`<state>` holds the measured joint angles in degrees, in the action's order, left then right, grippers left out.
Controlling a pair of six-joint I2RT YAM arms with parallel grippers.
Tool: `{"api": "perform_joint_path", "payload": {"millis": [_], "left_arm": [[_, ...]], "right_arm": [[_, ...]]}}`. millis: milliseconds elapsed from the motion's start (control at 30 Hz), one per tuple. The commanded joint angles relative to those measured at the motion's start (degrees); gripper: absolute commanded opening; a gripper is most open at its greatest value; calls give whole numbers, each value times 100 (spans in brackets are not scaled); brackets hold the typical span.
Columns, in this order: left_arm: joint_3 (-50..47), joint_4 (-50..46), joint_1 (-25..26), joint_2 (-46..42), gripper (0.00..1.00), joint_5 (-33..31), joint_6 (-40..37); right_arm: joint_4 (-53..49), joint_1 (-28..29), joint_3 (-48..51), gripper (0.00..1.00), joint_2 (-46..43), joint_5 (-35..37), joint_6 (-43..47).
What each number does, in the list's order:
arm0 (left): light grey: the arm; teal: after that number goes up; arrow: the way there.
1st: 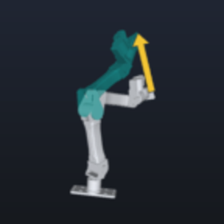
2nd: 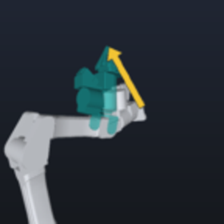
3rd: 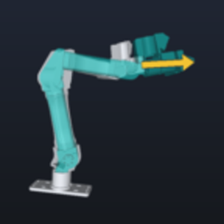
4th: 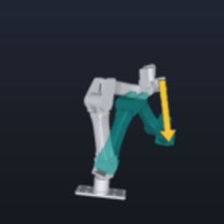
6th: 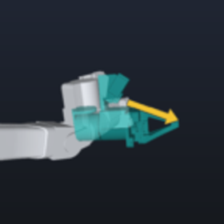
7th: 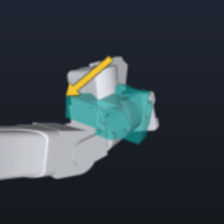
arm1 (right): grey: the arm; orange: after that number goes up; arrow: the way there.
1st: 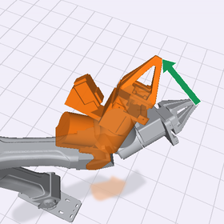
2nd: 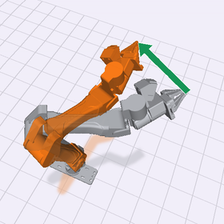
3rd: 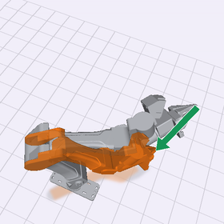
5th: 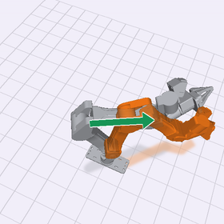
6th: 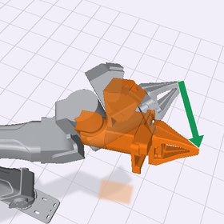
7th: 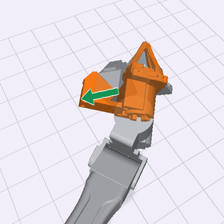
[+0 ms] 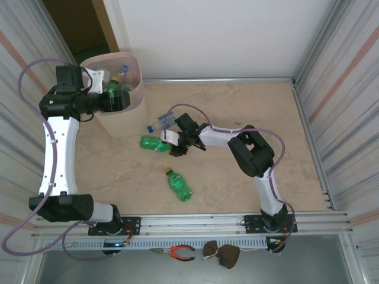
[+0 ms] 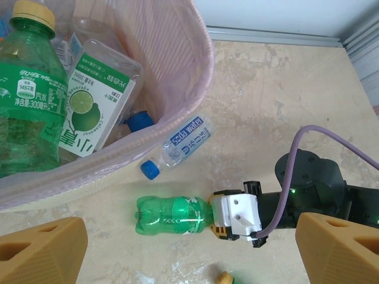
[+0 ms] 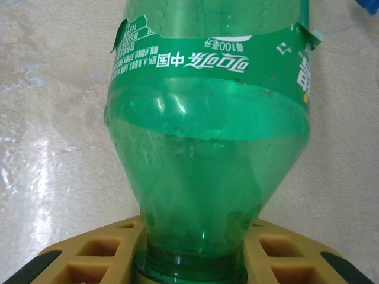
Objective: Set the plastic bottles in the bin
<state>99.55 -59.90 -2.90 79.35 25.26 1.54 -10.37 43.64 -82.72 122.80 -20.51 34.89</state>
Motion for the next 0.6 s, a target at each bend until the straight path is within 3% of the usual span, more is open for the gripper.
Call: {"api": "perform_joint_path", "payload": {"millis": [0,267,567], "left_arm": [[-69,248,19,-252,91,302,141],[-461,1311,19,-575,91,958,539],[-1354,3681,20,-1164,91,2116,1429]], "right_arm": [[154,-86,245,24,-611,-193,-267],[1149,-519,1170,21,-1797,-965,-1330],[2383,-902,1962,20,-3137,-1287,-2372]]}}
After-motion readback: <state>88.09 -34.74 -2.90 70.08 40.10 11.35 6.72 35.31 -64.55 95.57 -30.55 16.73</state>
